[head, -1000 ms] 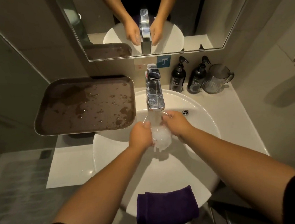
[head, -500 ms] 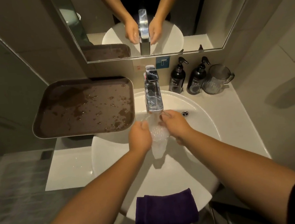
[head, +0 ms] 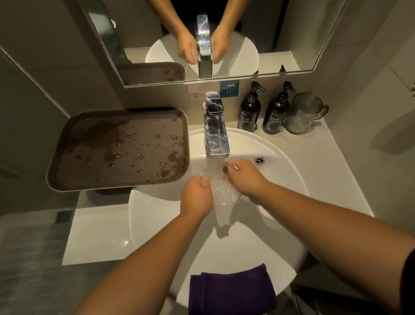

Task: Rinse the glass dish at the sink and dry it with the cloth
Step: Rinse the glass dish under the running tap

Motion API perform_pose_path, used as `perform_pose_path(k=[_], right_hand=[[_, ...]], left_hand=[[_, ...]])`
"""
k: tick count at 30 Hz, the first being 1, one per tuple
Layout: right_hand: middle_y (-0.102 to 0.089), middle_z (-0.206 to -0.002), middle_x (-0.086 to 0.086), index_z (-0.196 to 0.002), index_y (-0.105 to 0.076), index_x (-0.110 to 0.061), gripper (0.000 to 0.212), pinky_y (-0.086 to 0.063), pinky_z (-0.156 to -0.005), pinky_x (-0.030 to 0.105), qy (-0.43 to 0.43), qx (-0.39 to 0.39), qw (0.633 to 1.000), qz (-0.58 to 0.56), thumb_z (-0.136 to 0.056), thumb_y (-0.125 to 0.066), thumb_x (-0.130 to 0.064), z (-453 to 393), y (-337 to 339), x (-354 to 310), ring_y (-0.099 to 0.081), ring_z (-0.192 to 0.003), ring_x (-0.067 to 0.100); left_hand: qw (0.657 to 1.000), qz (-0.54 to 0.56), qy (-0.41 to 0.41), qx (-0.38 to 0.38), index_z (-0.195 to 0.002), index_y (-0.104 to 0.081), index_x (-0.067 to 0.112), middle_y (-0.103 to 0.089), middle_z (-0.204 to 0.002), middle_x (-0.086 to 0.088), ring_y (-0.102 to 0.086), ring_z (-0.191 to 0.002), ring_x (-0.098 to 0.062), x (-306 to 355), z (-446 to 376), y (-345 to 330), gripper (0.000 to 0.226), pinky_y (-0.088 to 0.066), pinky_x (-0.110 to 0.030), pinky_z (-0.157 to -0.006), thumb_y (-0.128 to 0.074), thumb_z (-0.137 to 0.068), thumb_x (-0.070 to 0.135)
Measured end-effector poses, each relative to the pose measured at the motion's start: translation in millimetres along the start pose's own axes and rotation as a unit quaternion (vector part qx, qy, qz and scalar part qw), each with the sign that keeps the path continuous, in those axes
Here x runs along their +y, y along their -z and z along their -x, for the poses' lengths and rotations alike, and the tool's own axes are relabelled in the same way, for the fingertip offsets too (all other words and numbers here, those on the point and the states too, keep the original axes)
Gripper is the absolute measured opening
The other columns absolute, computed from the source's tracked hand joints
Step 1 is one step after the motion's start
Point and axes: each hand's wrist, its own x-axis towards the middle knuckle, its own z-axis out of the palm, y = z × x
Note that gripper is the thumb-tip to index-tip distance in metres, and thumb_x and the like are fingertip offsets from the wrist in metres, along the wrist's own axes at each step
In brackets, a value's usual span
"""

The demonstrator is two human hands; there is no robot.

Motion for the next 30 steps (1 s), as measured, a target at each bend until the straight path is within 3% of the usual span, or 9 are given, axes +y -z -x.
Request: perform_pose_path(k=[3,5,12,15,18,20,23,26,30], right_hand=[[-0.068,-0.074,0.001,-0.079,-0.066,-0.013,0.022,-0.049,-0.059,0.030,-0.048,0.126,0.978,-0.158,-0.087,-0.048,-0.021,13,-23,7,-0.058,-0.065,0.017],[-0.070,-0.085,0.007,-0.086,-0.067,-0.012,0.022,-0.052,-0.069,0.037,-0.043,0.118,0.986,-0.106,-0.091,-0.046,-0.015,13,-23,12,-0.061,-0.075,0.023],[-0.070,-0.079,0.011,-0.104,-0.072,-0.013,0.020,-0.047,-0.049,0.026,-0.011,-0.175,0.981,0.083,-0.094,-0.055,-0.010,-1,15,-1,-0.060,-0.062,0.021],[-0.063,-0.068,0.005,-0.096,-0.071,-0.006,0.018,-0.043,-0.055,0.027,0.004,-0.079,0.997,0.022,-0.094,-0.056,-0.016,1,9,1,-0.053,-0.059,0.017],[-0.070,-0.086,0.009,-0.092,-0.069,-0.008,0.022,-0.051,-0.071,0.039,-0.043,0.101,0.984,-0.143,-0.093,-0.049,-0.018,10,-14,12,-0.062,-0.076,0.023],[-0.071,-0.089,0.010,-0.089,-0.069,-0.011,0.021,-0.054,-0.074,0.042,-0.049,0.130,0.982,-0.130,-0.091,-0.048,-0.016,14,-20,18,-0.063,-0.078,0.025],[-0.070,-0.083,0.009,-0.085,-0.070,-0.014,0.019,-0.053,-0.067,0.037,0.010,0.014,0.998,-0.054,-0.094,-0.053,-0.012,9,-1,18,-0.061,-0.071,0.022],[-0.066,-0.074,0.007,-0.081,-0.070,-0.016,0.018,-0.046,-0.056,0.028,0.019,-0.141,0.988,0.061,-0.093,-0.057,-0.012,2,18,10,-0.057,-0.062,0.019],[-0.061,-0.061,0.002,-0.069,-0.067,-0.016,0.025,-0.042,-0.056,0.030,0.023,-0.044,0.999,-0.016,-0.089,-0.054,-0.011,2,13,2,-0.052,-0.056,0.018]], left_hand=[[0.994,0.060,0.041,0.076,-0.093,-0.057,0.001,-0.066,-0.095,-0.019,-0.061,-0.084,-0.033,3,8,-8,0.031,-0.049,-0.038,-0.073,-0.035,-0.101,0.021],[0.998,0.049,0.024,0.042,-0.103,-0.059,0.002,-0.065,-0.102,-0.019,-0.061,-0.092,-0.034,3,5,-5,0.027,-0.050,-0.040,-0.079,-0.035,-0.097,0.012],[0.979,-0.096,-0.045,-0.172,-0.076,-0.058,0.012,-0.062,-0.074,-0.011,-0.059,-0.066,-0.028,10,-14,24,0.021,-0.050,-0.036,-0.060,-0.049,-0.093,0.019],[0.992,-0.089,-0.043,-0.084,-0.073,-0.054,0.012,-0.063,-0.075,-0.015,-0.059,-0.071,-0.032,12,-9,15,0.031,-0.043,-0.035,-0.061,-0.044,-0.098,0.026],[0.997,0.047,0.011,0.060,-0.089,-0.061,0.004,-0.065,-0.083,-0.015,-0.061,-0.080,-0.032,12,4,-2,0.029,-0.045,-0.036,-0.068,-0.040,-0.099,0.021],[0.994,0.096,0.017,0.059,-0.098,-0.063,0.004,-0.067,-0.092,-0.015,-0.063,-0.085,-0.031,11,8,-5,0.025,-0.050,-0.038,-0.073,-0.041,-0.095,0.015],[0.995,0.062,-0.036,-0.070,-0.097,-0.064,0.017,-0.068,-0.092,-0.005,-0.064,-0.082,-0.023,9,2,7,0.022,-0.053,-0.036,-0.073,-0.044,-0.090,0.011],[0.980,-0.034,-0.045,-0.191,-0.078,-0.060,0.016,-0.064,-0.070,-0.004,-0.062,-0.060,-0.022,8,-12,19,0.018,-0.053,-0.030,-0.050,-0.047,-0.091,0.013],[0.997,-0.040,-0.044,-0.052,-0.082,-0.059,0.010,-0.060,-0.070,-0.007,-0.061,-0.069,-0.030,13,-7,8,0.027,-0.045,-0.032,-0.055,-0.042,-0.098,0.023]])
